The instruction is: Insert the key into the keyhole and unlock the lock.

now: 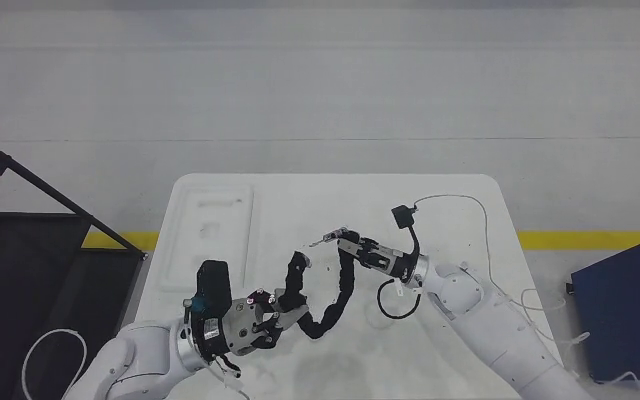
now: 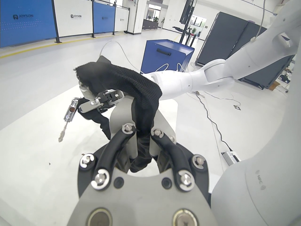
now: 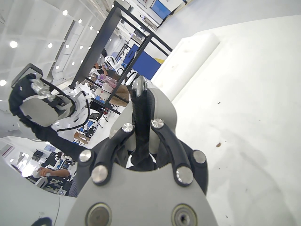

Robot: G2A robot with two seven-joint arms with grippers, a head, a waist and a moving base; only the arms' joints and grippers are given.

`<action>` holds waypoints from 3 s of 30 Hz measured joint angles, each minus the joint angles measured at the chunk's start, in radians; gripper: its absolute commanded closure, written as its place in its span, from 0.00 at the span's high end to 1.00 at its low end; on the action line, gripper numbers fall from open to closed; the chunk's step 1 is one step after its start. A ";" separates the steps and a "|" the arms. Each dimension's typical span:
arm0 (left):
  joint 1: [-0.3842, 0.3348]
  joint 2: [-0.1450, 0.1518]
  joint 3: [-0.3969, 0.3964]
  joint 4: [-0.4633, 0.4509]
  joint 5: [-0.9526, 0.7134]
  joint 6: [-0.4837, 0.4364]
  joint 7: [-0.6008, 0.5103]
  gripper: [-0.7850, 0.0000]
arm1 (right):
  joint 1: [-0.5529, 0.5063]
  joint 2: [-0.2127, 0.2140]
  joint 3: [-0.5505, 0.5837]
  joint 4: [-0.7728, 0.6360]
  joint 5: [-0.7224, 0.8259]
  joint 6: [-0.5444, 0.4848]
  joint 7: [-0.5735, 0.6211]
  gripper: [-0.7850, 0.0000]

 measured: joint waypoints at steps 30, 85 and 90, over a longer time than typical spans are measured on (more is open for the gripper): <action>-0.026 0.012 0.065 0.142 0.015 0.140 -0.298 0.00 | -0.229 0.043 0.184 -0.251 -0.478 0.462 -0.074 0.00; -0.326 -0.022 0.275 0.328 -0.015 0.348 -0.346 1.00 | -0.131 -0.022 0.148 -0.103 -0.295 0.405 -0.021 0.00; -0.249 -0.008 0.150 0.299 -0.112 0.330 -0.305 1.00 | -0.077 -0.048 0.109 -0.036 -0.238 0.435 -0.042 0.00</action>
